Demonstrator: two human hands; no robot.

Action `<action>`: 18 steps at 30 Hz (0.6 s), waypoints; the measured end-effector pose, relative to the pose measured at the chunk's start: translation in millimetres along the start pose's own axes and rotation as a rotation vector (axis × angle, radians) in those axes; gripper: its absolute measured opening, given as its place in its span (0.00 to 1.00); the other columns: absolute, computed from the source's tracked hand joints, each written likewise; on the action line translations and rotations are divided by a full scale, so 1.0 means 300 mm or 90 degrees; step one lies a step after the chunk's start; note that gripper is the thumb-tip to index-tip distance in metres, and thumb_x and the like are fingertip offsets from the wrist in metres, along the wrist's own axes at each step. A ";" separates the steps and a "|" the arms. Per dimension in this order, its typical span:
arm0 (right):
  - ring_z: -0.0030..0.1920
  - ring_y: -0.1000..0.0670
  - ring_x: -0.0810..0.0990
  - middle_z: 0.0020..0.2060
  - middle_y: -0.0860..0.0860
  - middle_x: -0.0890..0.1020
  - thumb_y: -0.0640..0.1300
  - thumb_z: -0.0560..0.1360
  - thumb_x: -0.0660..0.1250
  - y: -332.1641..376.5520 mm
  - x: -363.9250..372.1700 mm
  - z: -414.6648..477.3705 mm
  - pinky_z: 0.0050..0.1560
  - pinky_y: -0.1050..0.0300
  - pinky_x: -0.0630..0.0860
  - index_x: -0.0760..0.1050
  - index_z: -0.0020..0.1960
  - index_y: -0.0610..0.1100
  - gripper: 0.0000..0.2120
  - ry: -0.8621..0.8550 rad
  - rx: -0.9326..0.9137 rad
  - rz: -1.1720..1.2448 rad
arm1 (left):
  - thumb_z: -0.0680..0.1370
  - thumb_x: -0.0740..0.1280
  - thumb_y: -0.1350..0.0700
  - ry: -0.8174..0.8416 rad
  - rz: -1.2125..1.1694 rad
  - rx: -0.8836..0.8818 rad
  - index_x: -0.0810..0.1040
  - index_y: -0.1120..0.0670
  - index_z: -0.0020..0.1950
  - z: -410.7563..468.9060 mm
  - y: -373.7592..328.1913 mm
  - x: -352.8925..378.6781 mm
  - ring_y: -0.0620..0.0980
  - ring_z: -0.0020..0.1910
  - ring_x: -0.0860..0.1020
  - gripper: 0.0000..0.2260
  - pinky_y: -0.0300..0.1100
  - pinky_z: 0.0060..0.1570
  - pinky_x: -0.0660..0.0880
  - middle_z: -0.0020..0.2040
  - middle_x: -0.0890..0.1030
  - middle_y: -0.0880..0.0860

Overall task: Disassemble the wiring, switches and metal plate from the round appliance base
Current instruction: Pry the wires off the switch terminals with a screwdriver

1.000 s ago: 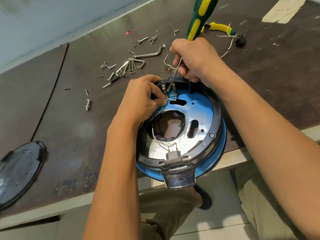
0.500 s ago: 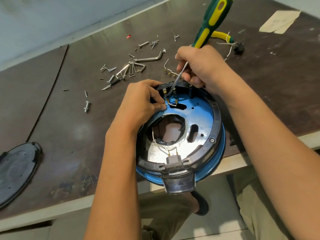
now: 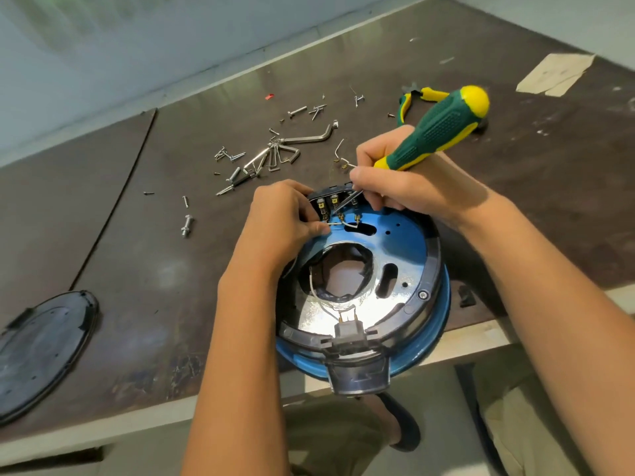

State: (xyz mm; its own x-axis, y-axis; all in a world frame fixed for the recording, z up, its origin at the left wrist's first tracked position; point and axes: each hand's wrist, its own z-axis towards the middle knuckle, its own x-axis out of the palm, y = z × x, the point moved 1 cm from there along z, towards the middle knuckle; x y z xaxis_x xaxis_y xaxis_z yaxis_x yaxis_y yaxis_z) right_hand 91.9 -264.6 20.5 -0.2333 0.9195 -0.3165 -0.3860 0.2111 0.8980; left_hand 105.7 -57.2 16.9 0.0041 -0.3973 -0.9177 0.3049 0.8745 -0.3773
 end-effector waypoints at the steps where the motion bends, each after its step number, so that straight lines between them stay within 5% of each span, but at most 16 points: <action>1: 0.24 0.56 0.72 0.27 0.41 0.80 0.35 0.80 0.67 -0.002 0.006 0.003 0.29 0.67 0.68 0.73 0.34 0.34 0.16 0.011 -0.011 -0.019 | 0.68 0.79 0.53 0.005 0.000 0.006 0.87 0.52 0.39 0.004 0.001 -0.005 0.40 0.53 0.73 0.05 0.37 0.53 0.69 0.57 0.81 0.48; 5: 0.28 0.56 0.77 0.28 0.44 0.81 0.35 0.80 0.67 -0.009 0.019 0.011 0.34 0.68 0.71 0.75 0.35 0.35 0.15 0.026 -0.040 -0.057 | 0.67 0.79 0.53 0.061 0.003 0.010 0.87 0.52 0.39 0.027 0.002 -0.032 0.40 0.54 0.75 0.05 0.33 0.45 0.69 0.49 0.82 0.48; 11: 0.30 0.53 0.77 0.29 0.44 0.81 0.35 0.80 0.67 -0.009 0.028 0.007 0.35 0.64 0.72 0.75 0.35 0.35 0.15 0.023 -0.048 -0.091 | 0.72 0.77 0.53 0.048 0.023 0.087 0.87 0.52 0.42 0.003 0.010 -0.011 0.46 0.58 0.76 0.03 0.45 0.56 0.74 0.63 0.78 0.50; 18: 0.30 0.52 0.75 0.30 0.43 0.80 0.37 0.81 0.67 0.017 0.033 0.002 0.32 0.61 0.69 0.74 0.37 0.34 0.15 0.040 -0.057 -0.144 | 0.72 0.77 0.54 0.042 0.007 0.092 0.87 0.51 0.41 0.011 0.018 -0.005 0.44 0.56 0.77 0.02 0.44 0.55 0.75 0.64 0.78 0.47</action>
State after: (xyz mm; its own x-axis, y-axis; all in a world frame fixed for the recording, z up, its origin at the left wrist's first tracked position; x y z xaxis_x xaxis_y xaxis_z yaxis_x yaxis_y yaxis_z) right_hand 88.2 -254.4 22.1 -0.1861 0.8294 -0.5267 -0.5108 0.3762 0.7730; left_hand 110.5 -52.8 16.6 -0.0534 -0.3645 -0.9297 0.4386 0.8278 -0.3497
